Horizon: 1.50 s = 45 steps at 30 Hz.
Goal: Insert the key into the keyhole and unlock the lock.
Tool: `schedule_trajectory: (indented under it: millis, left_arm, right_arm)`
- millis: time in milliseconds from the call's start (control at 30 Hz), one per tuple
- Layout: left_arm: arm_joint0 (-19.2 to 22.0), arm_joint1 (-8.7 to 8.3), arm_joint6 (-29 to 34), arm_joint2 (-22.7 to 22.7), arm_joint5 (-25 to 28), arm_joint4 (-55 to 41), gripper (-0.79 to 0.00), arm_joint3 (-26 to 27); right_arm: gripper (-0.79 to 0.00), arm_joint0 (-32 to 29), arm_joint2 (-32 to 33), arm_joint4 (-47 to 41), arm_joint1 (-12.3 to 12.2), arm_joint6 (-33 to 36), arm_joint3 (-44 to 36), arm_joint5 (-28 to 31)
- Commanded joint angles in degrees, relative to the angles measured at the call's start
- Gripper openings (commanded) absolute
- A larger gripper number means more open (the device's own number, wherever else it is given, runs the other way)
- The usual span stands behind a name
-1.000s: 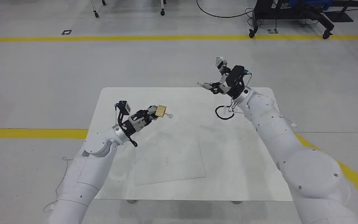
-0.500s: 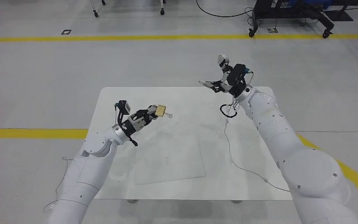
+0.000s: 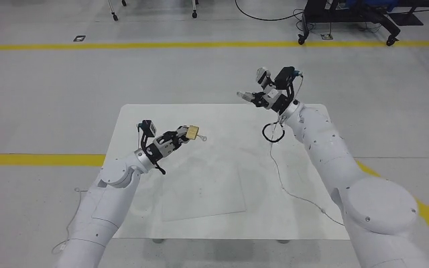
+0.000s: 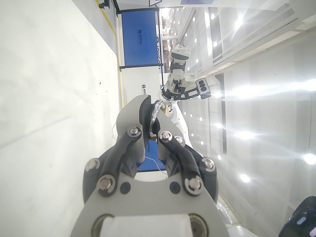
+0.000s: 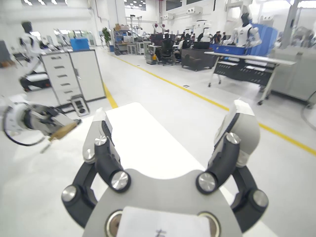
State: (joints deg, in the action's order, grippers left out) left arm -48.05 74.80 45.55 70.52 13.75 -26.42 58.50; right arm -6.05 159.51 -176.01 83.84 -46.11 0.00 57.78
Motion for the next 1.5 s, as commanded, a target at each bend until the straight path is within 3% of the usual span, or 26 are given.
schedule_trajectory:
  millis: [0,133,633,800,1467]
  left_arm:
    - [0.0,0.0,0.0,0.0,0.0,0.0,-0.785,0.0]
    - [0.0,0.0,0.0,0.0,0.0,0.0,-0.785,0.0]
    - [0.0,0.0,0.0,0.0,0.0,0.0,-0.785,0.0]
    - [0.0,0.0,0.0,0.0,0.0,0.0,-0.785,0.0]
    - [0.0,0.0,0.0,0.0,0.0,0.0,-0.785,0.0]
  right_arm:
    - [0.0,-0.7,3.3,0.0,0.0,-0.2,0.0,0.2]
    - [0.0,-2.4,6.4,0.0,0.9,-0.2,0.0,0.2]
    - [0.0,-3.5,7.1,0.0,1.4,0.2,0.0,0.2]
    - [0.0,-5.6,10.1,0.0,4.0,9.0,0.0,0.2]
    - [0.0,-5.6,10.1,0.0,4.1,9.4,0.0,0.2]
